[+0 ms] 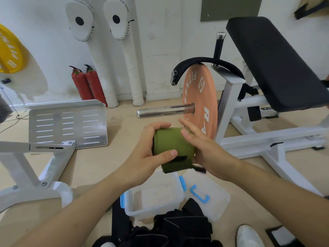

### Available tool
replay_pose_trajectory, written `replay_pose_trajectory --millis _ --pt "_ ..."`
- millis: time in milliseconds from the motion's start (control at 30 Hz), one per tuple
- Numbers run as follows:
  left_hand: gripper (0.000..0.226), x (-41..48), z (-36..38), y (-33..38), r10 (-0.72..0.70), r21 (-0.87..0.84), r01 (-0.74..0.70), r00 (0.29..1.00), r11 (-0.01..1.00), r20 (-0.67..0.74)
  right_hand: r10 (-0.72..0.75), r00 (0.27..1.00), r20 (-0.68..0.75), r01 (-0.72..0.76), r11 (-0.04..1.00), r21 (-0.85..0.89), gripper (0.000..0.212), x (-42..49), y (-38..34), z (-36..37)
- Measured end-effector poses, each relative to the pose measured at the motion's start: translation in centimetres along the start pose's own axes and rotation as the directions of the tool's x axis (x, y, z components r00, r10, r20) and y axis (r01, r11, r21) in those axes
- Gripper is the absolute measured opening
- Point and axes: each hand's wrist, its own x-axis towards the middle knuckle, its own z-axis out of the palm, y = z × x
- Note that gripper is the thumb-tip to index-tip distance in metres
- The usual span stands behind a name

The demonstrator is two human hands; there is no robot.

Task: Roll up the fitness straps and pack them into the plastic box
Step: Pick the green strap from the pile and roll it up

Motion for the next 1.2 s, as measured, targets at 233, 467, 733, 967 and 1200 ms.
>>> replay_pose_trajectory --millis 233,467,733,967,1200 --pt "0.085 -0.5 0.5 0.5 0.043 0.099 -0.047 0.998 0.994 0.036 0.016 0.997 0.074 -0.02 0.998 0.056 0.038 -0.3 -0.2 -0.2" --pt "0.074 0.2 0.8 1.4 -0.27 -0.249 0.245 0.96 0.937 -0.073 -0.079 0.997 0.014 0.077 0.992 0.1 0.04 -0.1 0.8 0.4" --pt "0.041 0.1 0.5 1.6 -0.385 -0.421 0.327 0.921 0.846 -0.059 -0.184 0.98 0.079 0.191 0.976 -0.1 0.052 0.1 1.5 0.8" --pt "0.052 -0.9 1.3 0.8 -0.237 -0.378 0.19 0.968 0.906 -0.081 -0.18 0.981 0.069 0.181 0.983 -0.016 0.053 -0.2 1.1 2.2" --pt "0.051 -2.4 -0.3 -0.4 -0.051 -0.144 0.04 0.996 0.989 -0.075 0.025 0.995 0.1 -0.021 0.999 -0.049 0.04 -0.2 -0.1 1.7"
